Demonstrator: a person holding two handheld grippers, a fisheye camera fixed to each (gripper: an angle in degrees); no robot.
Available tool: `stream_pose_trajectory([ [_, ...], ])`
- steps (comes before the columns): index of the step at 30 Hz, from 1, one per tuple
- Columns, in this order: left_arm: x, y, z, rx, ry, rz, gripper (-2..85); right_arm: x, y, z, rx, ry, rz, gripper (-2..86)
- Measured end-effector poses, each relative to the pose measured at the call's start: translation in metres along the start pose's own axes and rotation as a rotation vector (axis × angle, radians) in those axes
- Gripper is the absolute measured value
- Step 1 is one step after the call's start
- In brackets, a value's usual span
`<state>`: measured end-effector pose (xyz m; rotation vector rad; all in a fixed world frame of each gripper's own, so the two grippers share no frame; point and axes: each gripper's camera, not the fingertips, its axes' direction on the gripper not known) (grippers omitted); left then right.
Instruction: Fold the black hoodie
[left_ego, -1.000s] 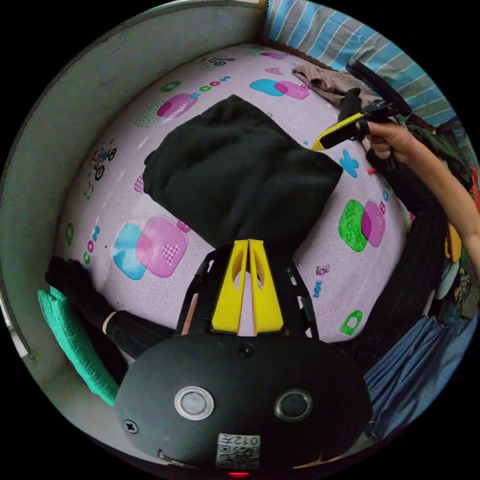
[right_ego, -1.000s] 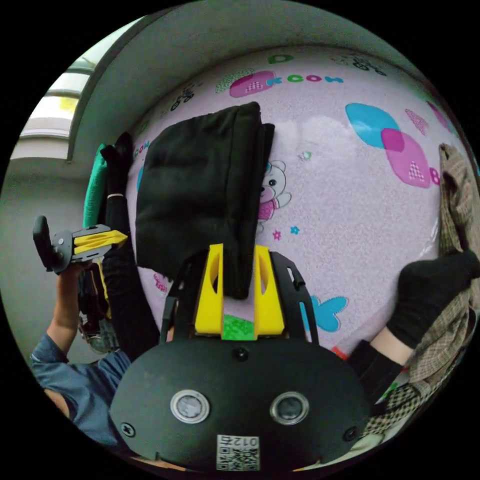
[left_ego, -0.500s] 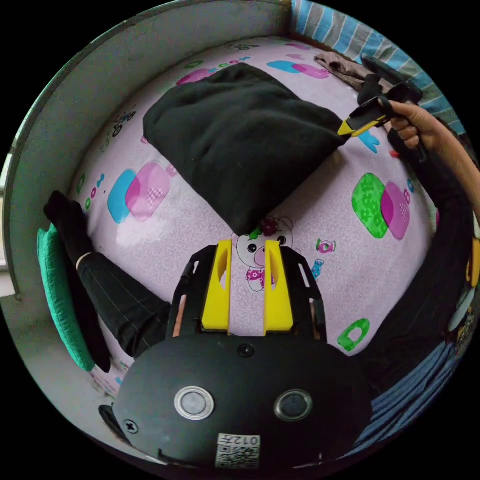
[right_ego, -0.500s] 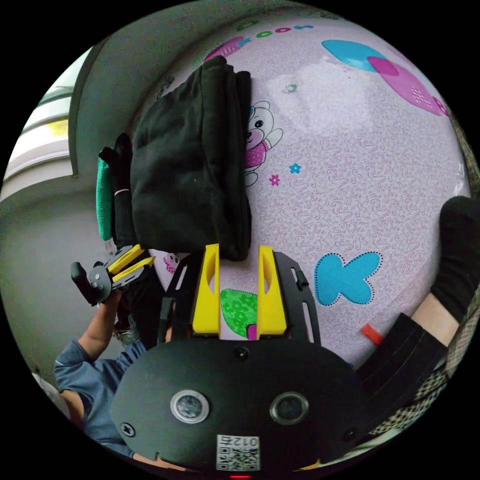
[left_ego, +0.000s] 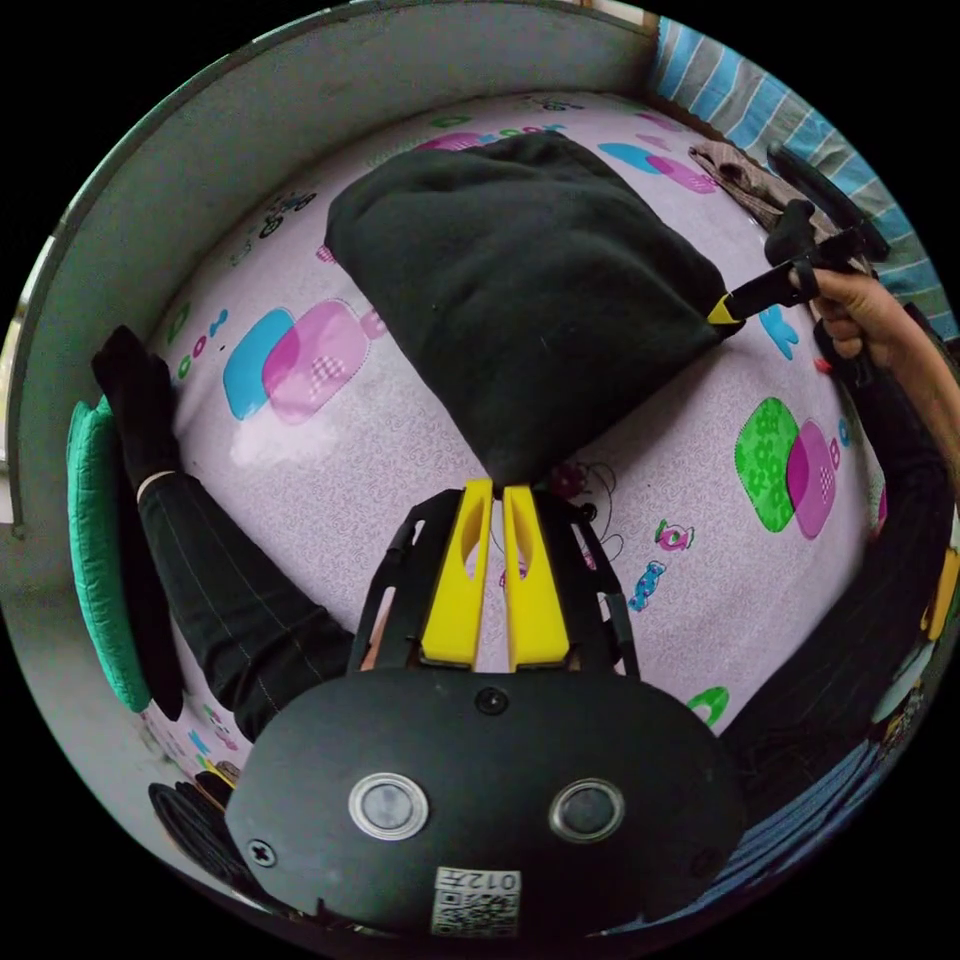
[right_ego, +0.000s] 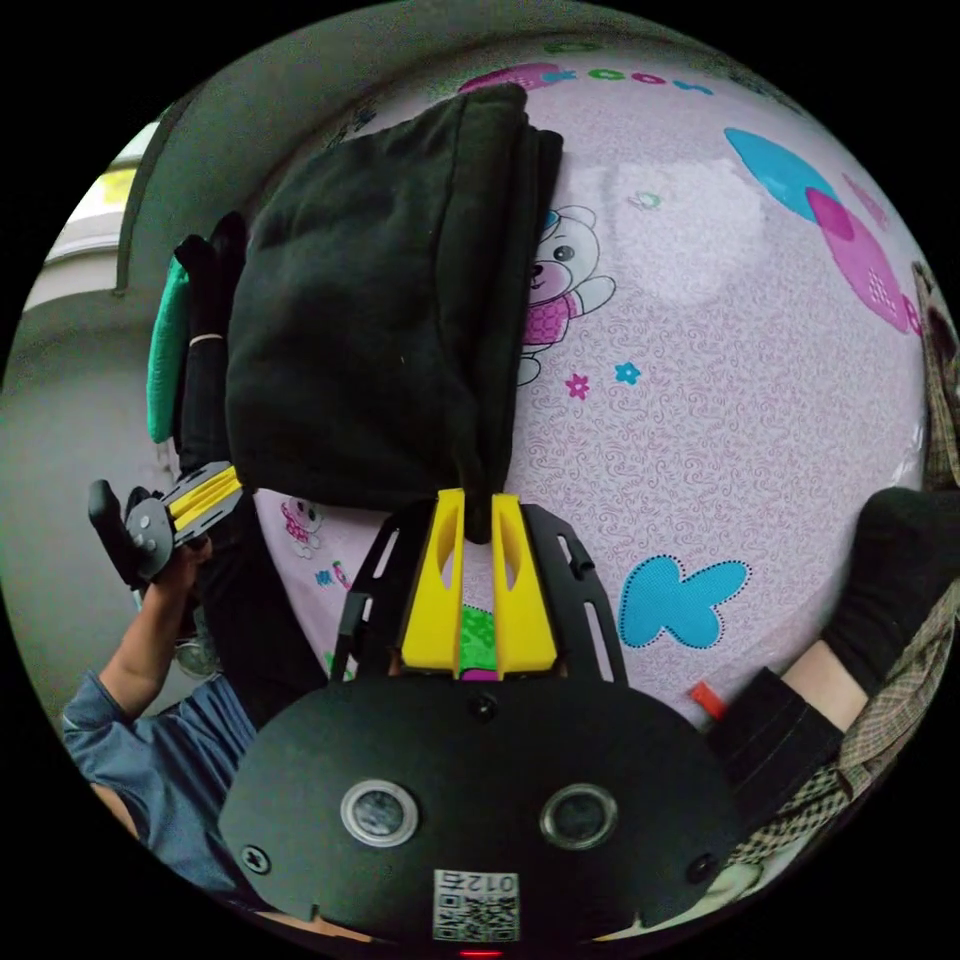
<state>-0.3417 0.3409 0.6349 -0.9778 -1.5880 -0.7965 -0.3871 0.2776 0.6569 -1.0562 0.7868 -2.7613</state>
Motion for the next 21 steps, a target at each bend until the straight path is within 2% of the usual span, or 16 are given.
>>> stream_pose_trajectory([
  [9, -0.040, 0.027, 0.030, -0.031, 0.078, -0.004, 0.0, -0.001, -0.013, -0.015, -0.039, -0.005, -0.020, 3.8],
  [14, -0.055, 0.049, 0.040, -0.064, 0.159, 0.030, 0.1, -0.003, -0.010, -0.028, -0.142, 0.001, -0.066, 4.5],
  [16, -0.070, 0.062, 0.044, -0.087, 0.230, -0.002, 0.3, -0.002, -0.007, -0.035, -0.168, 0.000, -0.079, 5.5],
  [18, -0.090, 0.074, 0.043, -0.091, 0.211, -0.047, 0.7, 0.001, -0.004, -0.045, -0.186, 0.000, -0.079, 6.4],
  [21, -0.135, 0.092, 0.037, -0.036, 0.270, -0.137, 2.3, 0.010, -0.002, -0.071, -0.169, -0.044, -0.090, 9.1],
])
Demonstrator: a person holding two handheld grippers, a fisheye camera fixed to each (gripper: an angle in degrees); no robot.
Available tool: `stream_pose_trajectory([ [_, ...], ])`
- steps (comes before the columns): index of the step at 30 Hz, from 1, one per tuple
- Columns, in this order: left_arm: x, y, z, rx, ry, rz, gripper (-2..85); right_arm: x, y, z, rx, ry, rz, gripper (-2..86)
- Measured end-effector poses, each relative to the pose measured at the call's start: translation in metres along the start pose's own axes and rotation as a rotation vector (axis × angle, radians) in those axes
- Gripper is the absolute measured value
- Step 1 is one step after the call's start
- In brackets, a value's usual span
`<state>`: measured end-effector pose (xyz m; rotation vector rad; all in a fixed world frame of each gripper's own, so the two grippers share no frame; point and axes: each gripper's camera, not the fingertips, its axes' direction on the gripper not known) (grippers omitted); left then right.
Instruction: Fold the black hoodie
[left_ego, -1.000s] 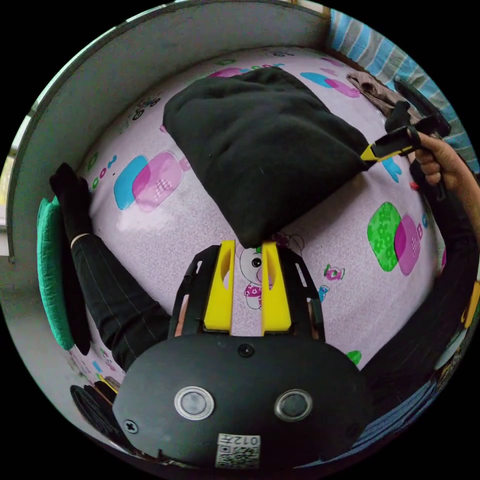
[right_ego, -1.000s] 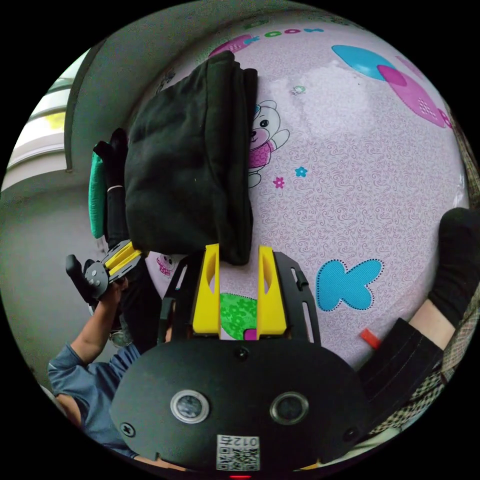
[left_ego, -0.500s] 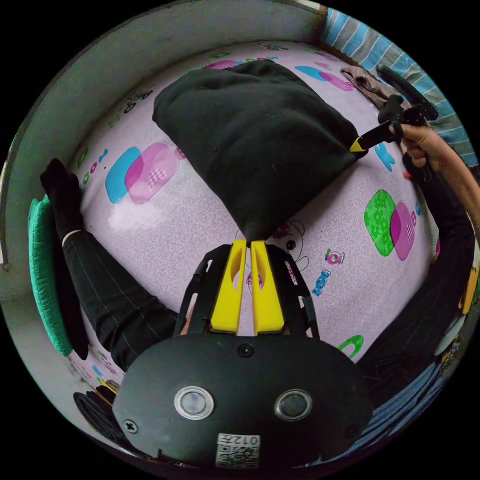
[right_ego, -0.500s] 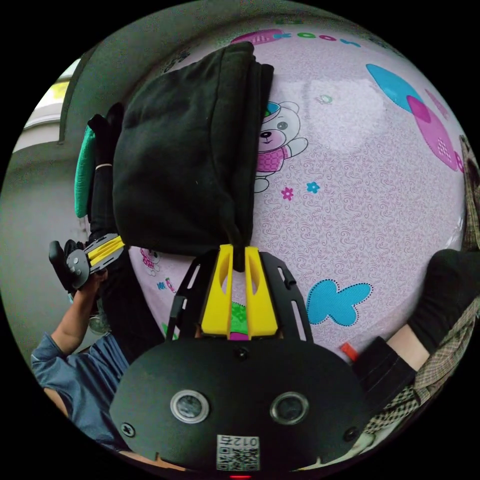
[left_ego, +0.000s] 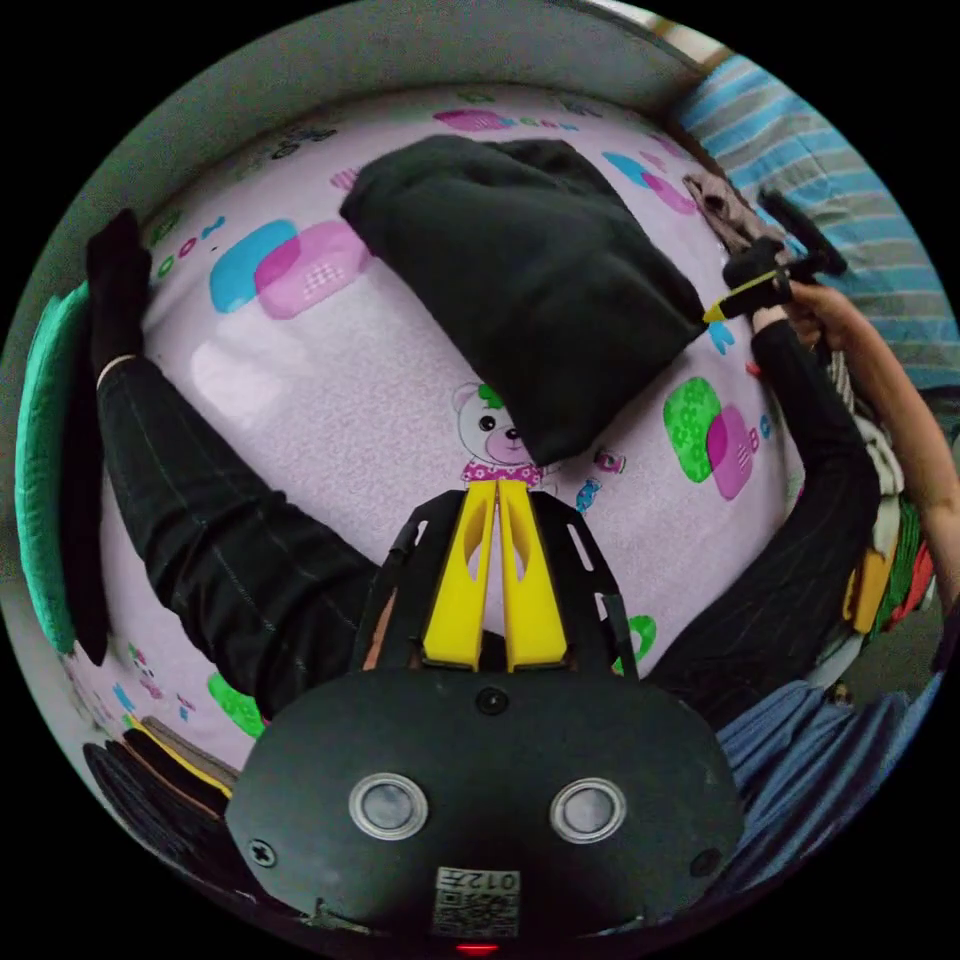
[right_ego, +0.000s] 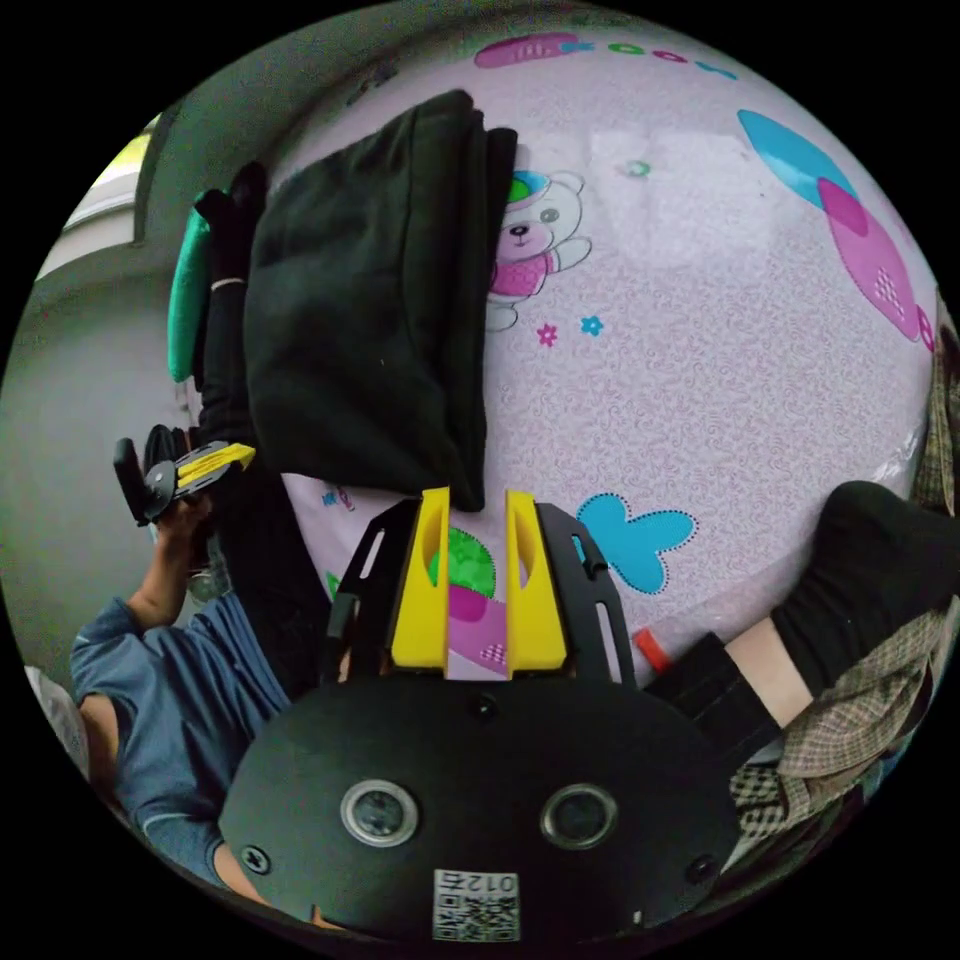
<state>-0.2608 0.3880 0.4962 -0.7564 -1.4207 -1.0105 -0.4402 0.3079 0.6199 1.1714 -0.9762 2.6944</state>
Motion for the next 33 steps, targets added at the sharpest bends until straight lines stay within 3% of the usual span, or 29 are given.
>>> stream_pose_trajectory([
  [5, -0.073, -0.015, -0.003, 0.083, 0.245, -0.128, 10.0, 0.016, -0.008, -0.046, 0.205, -0.241, 0.013, 14.6],
  [7, -0.106, -0.026, 0.009, 0.106, 0.396, -0.186, 12.5, 0.015, -0.017, -0.048, 0.206, -0.295, 0.013, 16.8],
  [15, -0.183, -0.029, 0.063, 0.095, 0.663, -0.278, 14.7, 0.001, -0.038, -0.059, 0.184, -0.374, -0.022, 17.4],
  [27, -0.224, 0.044, 0.107, 0.169, 0.816, -0.227, 13.4, -0.063, -0.030, -0.101, 0.145, -0.488, -0.126, 8.3],
  [33, -0.217, 0.096, 0.102, 0.188, 0.743, -0.225, 11.5, -0.127, -0.003, -0.144, 0.176, -0.418, -0.156, 6.4],
])
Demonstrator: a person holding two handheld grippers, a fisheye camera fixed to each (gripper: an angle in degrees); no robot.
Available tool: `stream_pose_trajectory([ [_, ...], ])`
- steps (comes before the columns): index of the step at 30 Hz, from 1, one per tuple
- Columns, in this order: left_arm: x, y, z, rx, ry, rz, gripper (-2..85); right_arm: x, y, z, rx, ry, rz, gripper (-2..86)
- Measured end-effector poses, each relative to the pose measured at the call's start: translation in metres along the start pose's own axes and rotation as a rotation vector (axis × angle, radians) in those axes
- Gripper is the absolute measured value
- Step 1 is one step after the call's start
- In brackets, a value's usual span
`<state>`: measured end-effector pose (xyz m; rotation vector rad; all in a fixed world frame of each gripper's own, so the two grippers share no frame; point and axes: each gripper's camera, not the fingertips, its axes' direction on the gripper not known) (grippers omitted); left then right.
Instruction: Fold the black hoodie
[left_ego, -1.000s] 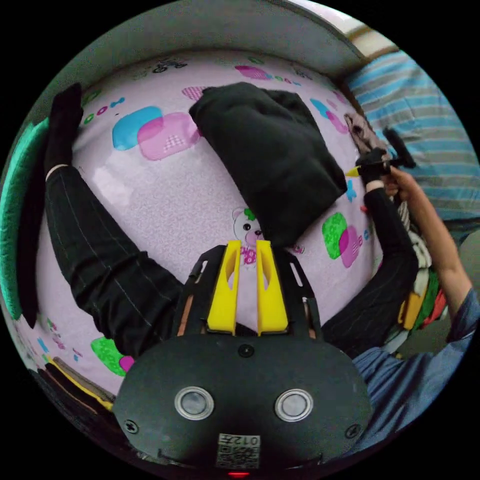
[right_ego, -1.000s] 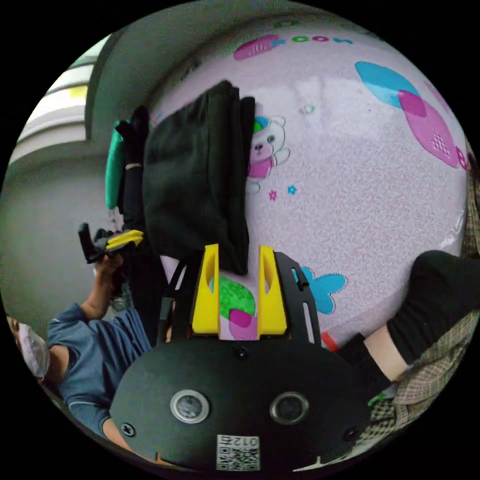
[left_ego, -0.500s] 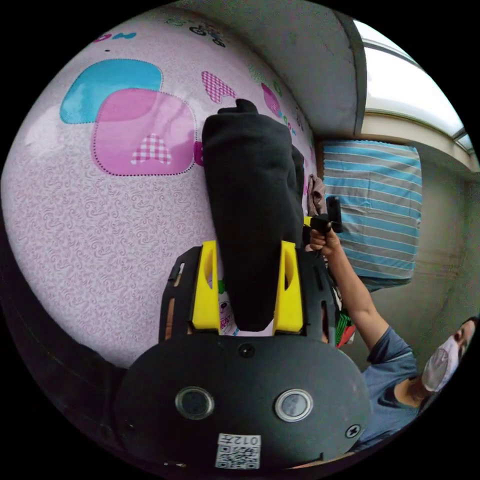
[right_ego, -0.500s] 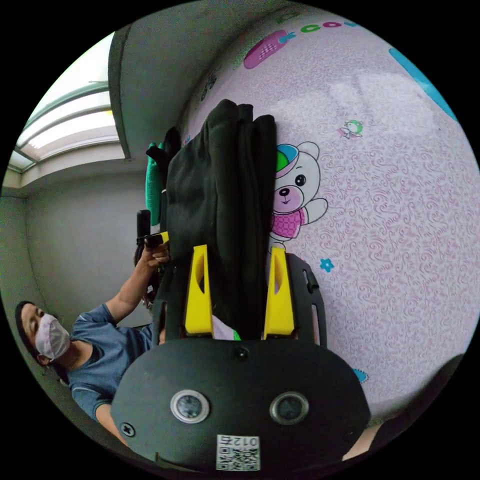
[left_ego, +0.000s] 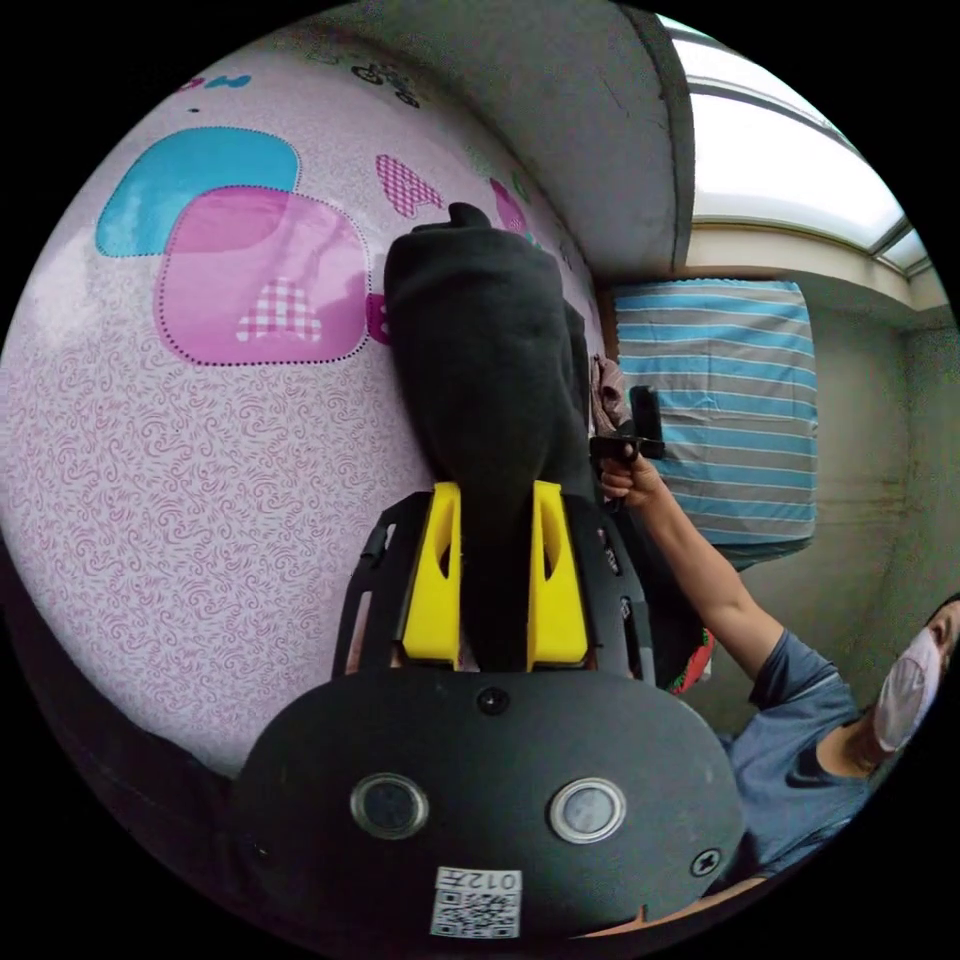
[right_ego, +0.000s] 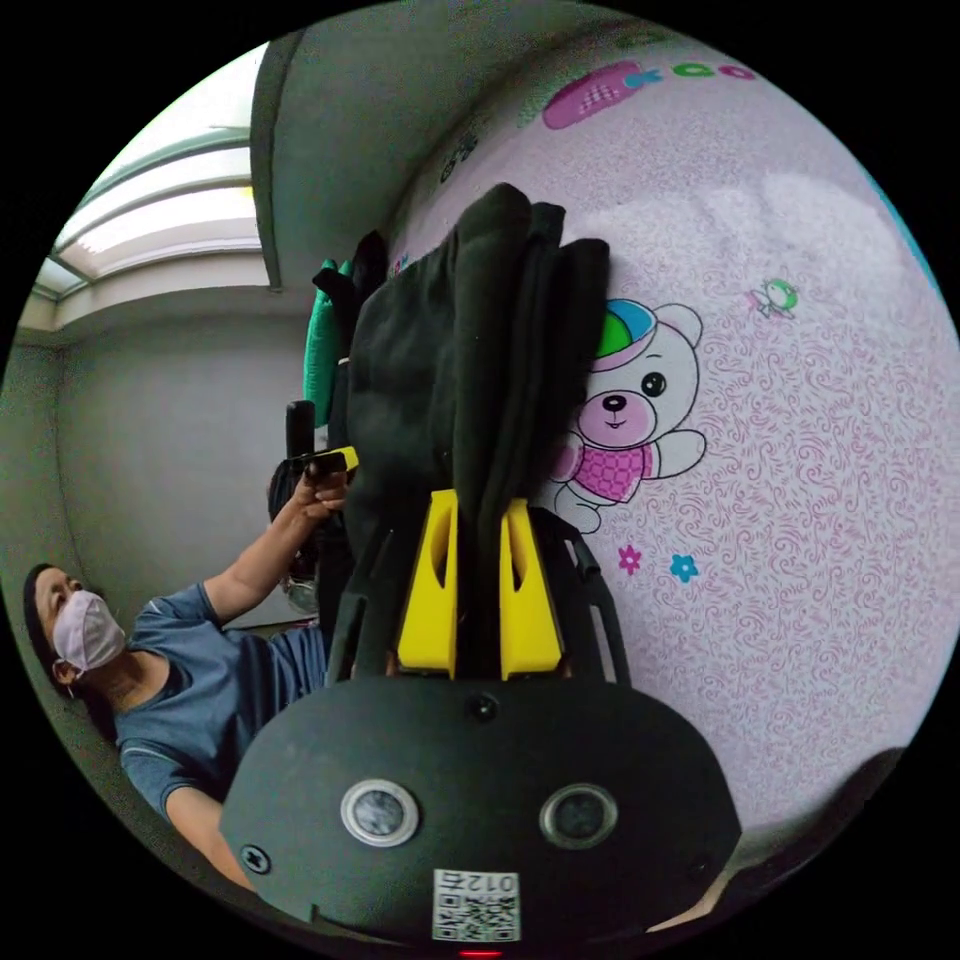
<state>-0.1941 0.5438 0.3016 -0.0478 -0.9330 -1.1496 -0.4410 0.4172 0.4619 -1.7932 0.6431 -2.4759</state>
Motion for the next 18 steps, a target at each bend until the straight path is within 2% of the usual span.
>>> stream_pose_trajectory([
  [9, 0.018, 0.120, -0.047, 0.099, 0.049, -0.013, 11.1, -0.183, 0.005, -0.026, -0.002, 0.063, -0.097, 6.0],
  [18, 0.071, 0.278, -0.157, 0.340, 0.019, 0.083, 10.4, -0.460, -0.014, -0.024, 0.002, 0.165, -0.329, 6.0],
])
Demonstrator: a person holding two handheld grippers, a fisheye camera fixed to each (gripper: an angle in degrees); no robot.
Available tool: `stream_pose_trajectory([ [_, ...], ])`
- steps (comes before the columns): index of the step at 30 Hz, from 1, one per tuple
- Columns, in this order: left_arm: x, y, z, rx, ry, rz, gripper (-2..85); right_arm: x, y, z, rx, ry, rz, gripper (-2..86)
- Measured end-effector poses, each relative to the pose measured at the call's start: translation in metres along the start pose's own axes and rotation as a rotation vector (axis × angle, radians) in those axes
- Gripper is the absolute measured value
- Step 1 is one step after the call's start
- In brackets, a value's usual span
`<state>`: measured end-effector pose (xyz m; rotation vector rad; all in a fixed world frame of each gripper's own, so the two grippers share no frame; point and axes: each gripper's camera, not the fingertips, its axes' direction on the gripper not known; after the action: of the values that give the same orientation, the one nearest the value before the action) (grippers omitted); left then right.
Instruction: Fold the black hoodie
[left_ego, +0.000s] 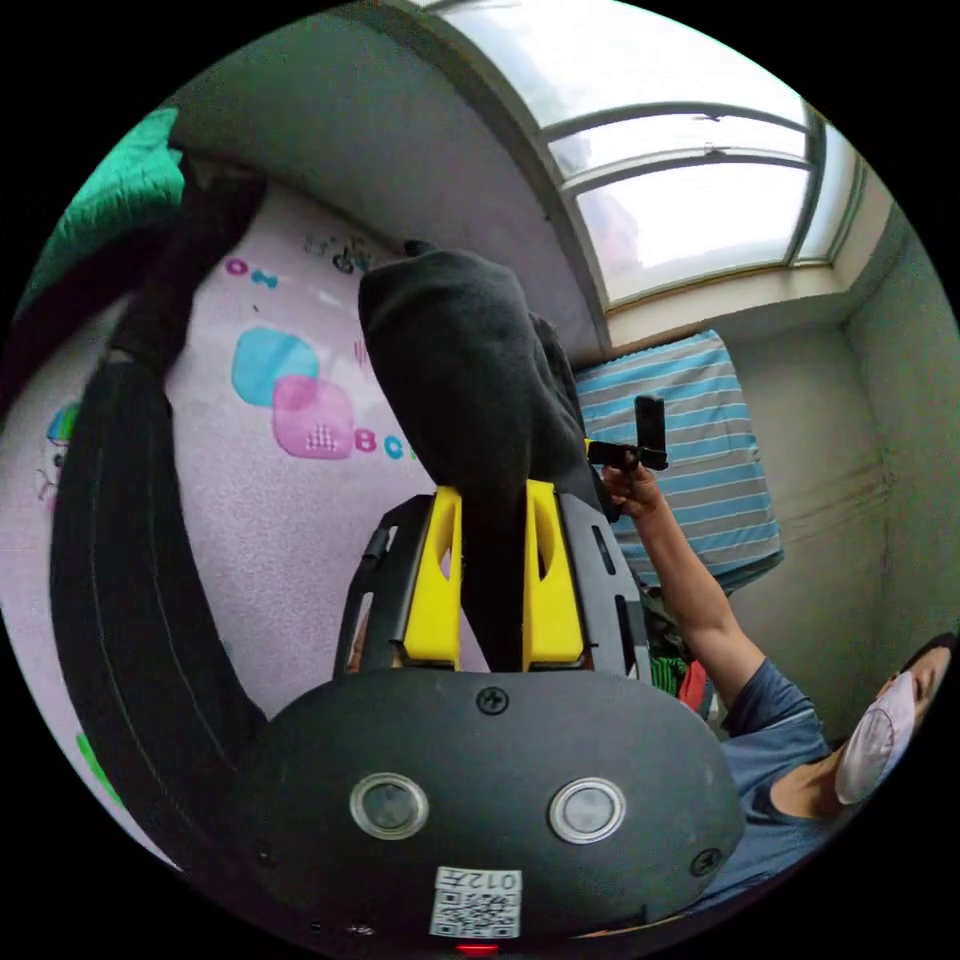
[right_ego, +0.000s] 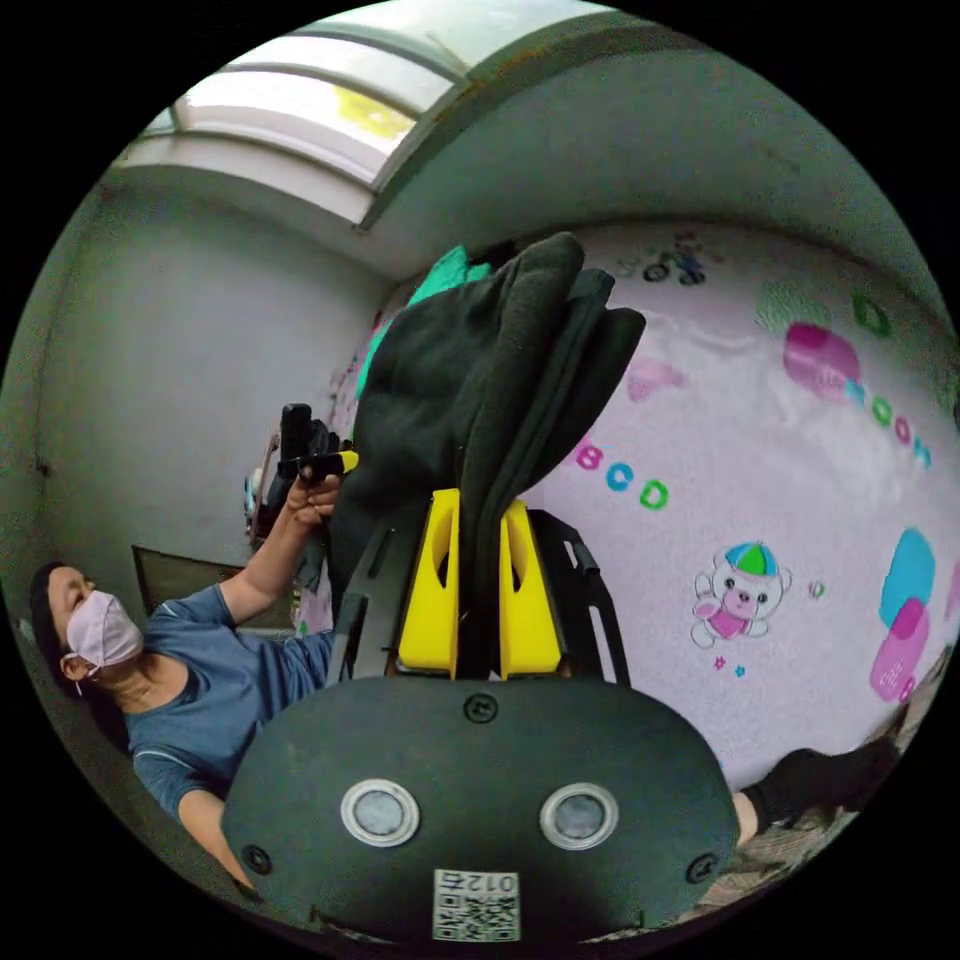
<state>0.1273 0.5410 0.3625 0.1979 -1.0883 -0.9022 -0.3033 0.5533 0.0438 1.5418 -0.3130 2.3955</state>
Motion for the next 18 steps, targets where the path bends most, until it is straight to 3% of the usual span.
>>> stream_pose_trajectory([
  [9, 0.029, 0.161, -0.182, 0.369, -0.075, -0.033, 10.1, -0.295, -0.173, 0.048, -0.137, 0.141, -0.306, 6.0],
  [18, 0.062, 0.390, -0.343, 0.819, -0.285, -0.181, 9.8, -0.613, -0.320, 0.196, -0.334, 0.101, -0.702, 6.1],
])
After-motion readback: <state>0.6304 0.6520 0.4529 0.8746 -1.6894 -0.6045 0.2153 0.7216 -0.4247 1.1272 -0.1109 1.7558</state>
